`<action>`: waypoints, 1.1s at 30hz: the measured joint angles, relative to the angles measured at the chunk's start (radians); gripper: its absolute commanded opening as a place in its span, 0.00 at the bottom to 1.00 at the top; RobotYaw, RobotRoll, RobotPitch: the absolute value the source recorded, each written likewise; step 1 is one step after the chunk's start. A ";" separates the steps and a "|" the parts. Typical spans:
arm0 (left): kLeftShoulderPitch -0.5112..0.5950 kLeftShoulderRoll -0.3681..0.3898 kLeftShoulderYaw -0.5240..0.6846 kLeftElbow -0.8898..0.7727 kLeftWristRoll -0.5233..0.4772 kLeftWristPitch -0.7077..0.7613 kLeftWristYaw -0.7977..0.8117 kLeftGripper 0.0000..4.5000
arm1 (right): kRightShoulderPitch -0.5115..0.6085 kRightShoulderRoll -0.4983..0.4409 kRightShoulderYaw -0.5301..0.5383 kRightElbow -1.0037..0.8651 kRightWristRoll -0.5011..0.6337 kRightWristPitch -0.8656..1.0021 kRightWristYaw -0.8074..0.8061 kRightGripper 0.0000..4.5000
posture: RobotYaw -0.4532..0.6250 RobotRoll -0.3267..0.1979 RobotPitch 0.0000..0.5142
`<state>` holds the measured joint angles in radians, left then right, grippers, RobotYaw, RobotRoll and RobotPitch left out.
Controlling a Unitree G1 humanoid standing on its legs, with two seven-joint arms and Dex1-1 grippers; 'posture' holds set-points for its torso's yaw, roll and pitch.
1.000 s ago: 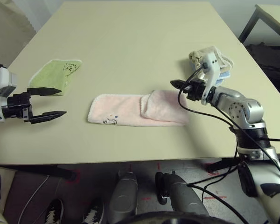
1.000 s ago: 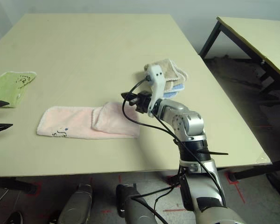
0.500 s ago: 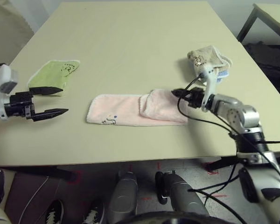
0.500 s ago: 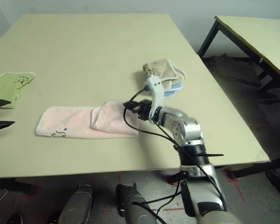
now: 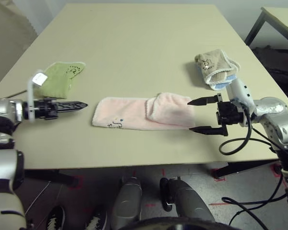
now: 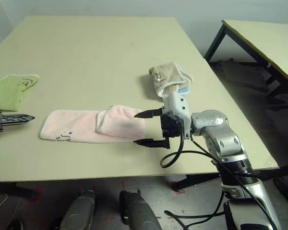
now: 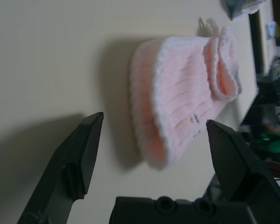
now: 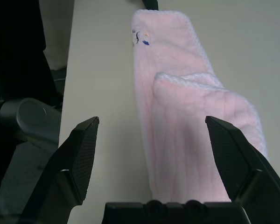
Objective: Fold the towel and set it aside.
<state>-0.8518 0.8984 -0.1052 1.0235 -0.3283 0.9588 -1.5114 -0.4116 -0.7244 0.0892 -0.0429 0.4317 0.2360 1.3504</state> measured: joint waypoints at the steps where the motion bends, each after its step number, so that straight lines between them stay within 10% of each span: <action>1: -0.018 -0.017 -0.002 0.005 0.010 0.017 0.000 1.00 | 0.011 -0.001 -0.003 -0.016 0.001 0.006 -0.007 1.00 | 0.47 0.62 0.31; 10: -0.093 -0.112 -0.068 0.050 0.109 0.052 -0.011 1.00 | 0.112 -0.038 -0.041 -0.167 0.045 0.094 -0.065 1.00 | 0.43 0.62 0.32; 23: -0.083 -0.116 -0.236 0.010 0.129 0.133 -0.109 0.01 | 0.120 -0.041 -0.043 -0.216 0.081 0.169 -0.121 1.00 | 0.44 0.62 0.33; 33: -0.015 0.112 -0.295 -0.059 0.001 0.140 -0.108 0.01 | 0.119 -0.044 -0.043 -0.207 0.084 0.174 -0.108 1.00 | 0.47 0.62 0.35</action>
<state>-0.8666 1.0109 -0.4003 0.9642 -0.3269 1.0986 -1.6195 -0.2922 -0.7681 0.0466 -0.2503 0.5155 0.4101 1.2429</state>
